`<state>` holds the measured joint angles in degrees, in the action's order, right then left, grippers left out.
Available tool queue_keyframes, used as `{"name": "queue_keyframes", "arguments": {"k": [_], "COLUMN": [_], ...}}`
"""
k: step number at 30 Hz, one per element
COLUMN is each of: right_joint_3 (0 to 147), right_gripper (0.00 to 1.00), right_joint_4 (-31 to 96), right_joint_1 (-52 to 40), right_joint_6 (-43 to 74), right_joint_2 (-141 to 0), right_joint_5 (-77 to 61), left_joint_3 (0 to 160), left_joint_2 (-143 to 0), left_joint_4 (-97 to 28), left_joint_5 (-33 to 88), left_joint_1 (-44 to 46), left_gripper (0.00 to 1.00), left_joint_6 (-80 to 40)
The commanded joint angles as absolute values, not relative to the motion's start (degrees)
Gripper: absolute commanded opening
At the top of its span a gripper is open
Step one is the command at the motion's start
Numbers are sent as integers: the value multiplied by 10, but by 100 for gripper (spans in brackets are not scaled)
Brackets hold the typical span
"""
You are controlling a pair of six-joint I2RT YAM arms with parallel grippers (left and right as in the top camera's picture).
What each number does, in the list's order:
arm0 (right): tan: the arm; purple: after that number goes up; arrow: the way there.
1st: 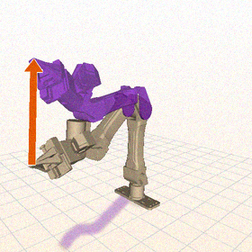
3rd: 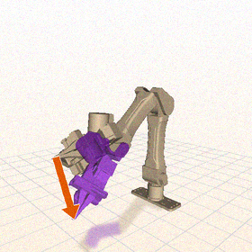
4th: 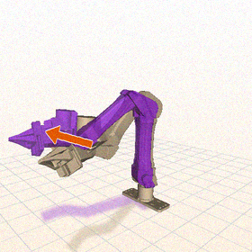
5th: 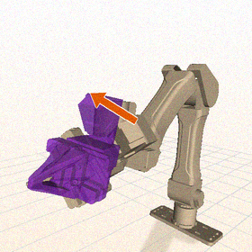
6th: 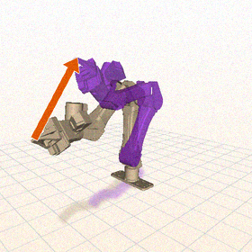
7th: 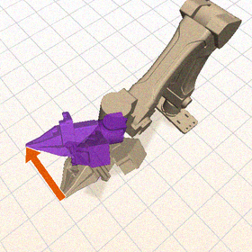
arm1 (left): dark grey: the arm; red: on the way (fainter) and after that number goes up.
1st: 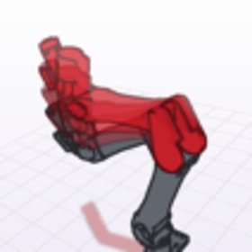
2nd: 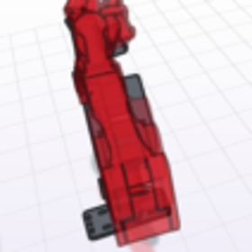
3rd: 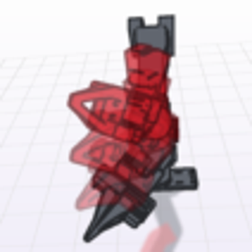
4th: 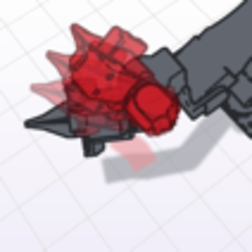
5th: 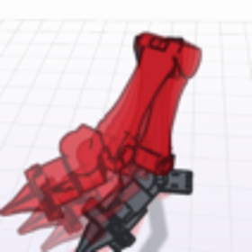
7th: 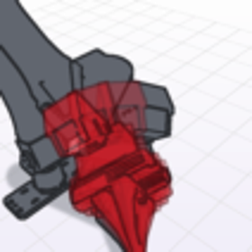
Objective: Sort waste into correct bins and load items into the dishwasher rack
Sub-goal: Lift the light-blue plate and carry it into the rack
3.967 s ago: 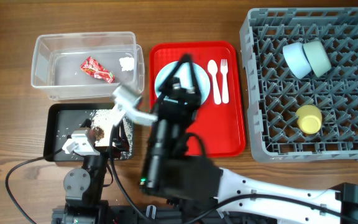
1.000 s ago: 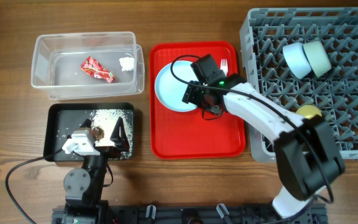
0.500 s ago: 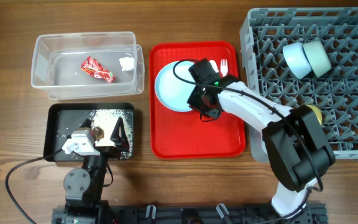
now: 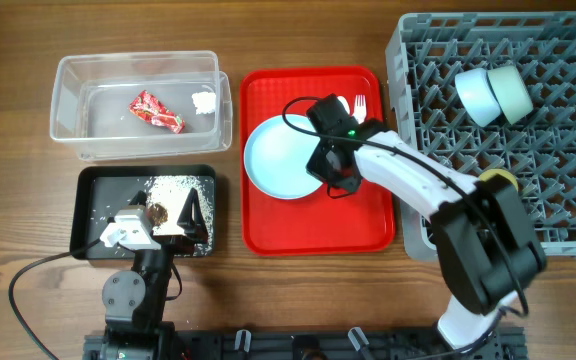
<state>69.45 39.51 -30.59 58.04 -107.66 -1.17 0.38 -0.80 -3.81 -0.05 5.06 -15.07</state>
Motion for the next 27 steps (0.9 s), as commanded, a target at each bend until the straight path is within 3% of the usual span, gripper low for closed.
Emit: {"name": "queue_keyframes", "arguments": {"k": [1, 6, 13, 20, 23, 27], "right_joint_3": [694, 694, 694, 694, 694, 694], "right_gripper": [4, 4, 4, 4, 4, 4], "right_joint_4": [404, 425, 437, 336, 265, 230], "right_joint_1": [-307, -307, -307, -296, -252, -204], "right_joint_6": [510, 432, 262, 12, -101, -121], "right_joint_2": [-966, -826, -656, -660, -700, -747], "right_joint_5": [68, 199, 525, 754, 759, 758], "left_joint_3": [3, 3, 3, 3, 3, 3], "left_joint_2": [-4, -4, -4, -4, -4, -4], "left_joint_4": [-42, -42, -42, -42, -42, -42], "left_joint_5": [4, 4, 4, 4, 4, 4], "left_joint_1": [46, 46, 46, 46, 46, 46], "left_gripper": [100, 100, 100, 100, 100, 100], "left_joint_6": [-143, -143, -143, -143, -143, -143]}}
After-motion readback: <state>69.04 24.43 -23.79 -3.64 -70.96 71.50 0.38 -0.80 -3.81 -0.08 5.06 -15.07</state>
